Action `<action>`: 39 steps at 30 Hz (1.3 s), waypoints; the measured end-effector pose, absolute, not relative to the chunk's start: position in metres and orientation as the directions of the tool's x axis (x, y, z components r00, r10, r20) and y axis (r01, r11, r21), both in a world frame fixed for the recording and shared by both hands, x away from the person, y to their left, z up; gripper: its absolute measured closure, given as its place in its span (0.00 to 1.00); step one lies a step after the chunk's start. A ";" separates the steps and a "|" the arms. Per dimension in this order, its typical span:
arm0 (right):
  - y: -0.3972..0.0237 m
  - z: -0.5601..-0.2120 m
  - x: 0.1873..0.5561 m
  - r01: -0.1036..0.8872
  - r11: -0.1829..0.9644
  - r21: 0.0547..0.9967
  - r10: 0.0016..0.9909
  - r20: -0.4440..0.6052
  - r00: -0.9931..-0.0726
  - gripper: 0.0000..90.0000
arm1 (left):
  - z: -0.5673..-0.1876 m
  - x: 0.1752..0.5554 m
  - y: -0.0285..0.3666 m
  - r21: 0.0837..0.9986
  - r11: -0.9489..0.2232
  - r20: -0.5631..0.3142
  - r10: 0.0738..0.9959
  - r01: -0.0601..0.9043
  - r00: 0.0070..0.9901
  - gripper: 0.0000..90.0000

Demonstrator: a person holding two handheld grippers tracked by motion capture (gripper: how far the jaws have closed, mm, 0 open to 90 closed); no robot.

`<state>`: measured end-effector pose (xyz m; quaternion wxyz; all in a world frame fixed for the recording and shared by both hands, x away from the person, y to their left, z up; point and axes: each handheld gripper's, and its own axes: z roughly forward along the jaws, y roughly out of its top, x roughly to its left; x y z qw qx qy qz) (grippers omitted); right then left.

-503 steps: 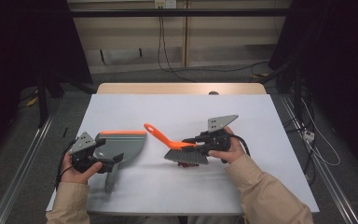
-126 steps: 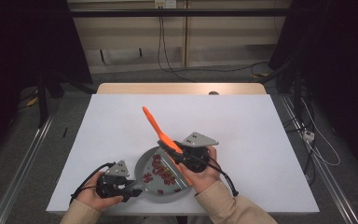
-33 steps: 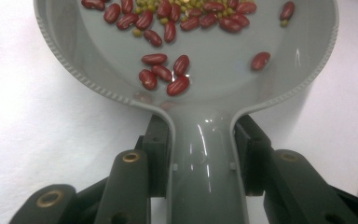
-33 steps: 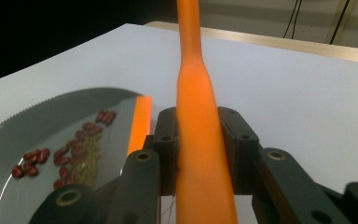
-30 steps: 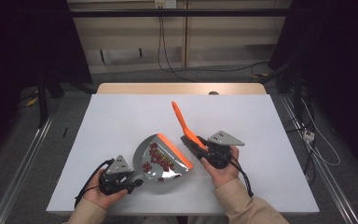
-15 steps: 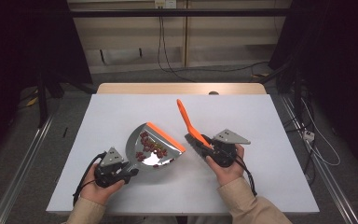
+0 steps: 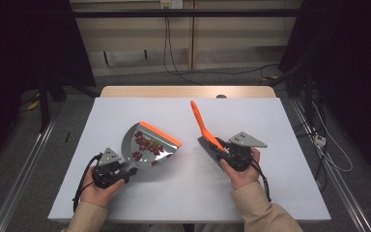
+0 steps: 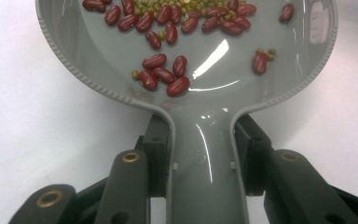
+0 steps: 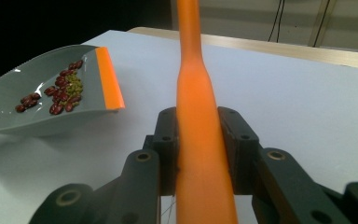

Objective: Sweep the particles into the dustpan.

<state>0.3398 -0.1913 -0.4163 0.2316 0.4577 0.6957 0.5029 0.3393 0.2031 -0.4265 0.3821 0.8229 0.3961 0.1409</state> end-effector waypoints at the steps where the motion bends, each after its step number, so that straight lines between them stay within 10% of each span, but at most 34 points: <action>1: -0.193 -0.416 0.340 0.406 0.076 0.911 0.873 0.137 -0.469 0.79 | -0.427 0.340 0.204 0.742 -0.383 -0.077 0.767 0.550 0.637 0.70; 39: -0.238 -0.419 0.342 0.413 0.041 0.910 0.911 0.135 -0.390 0.79 | -0.441 0.378 0.223 0.695 -0.247 -0.054 0.919 0.675 0.391 0.70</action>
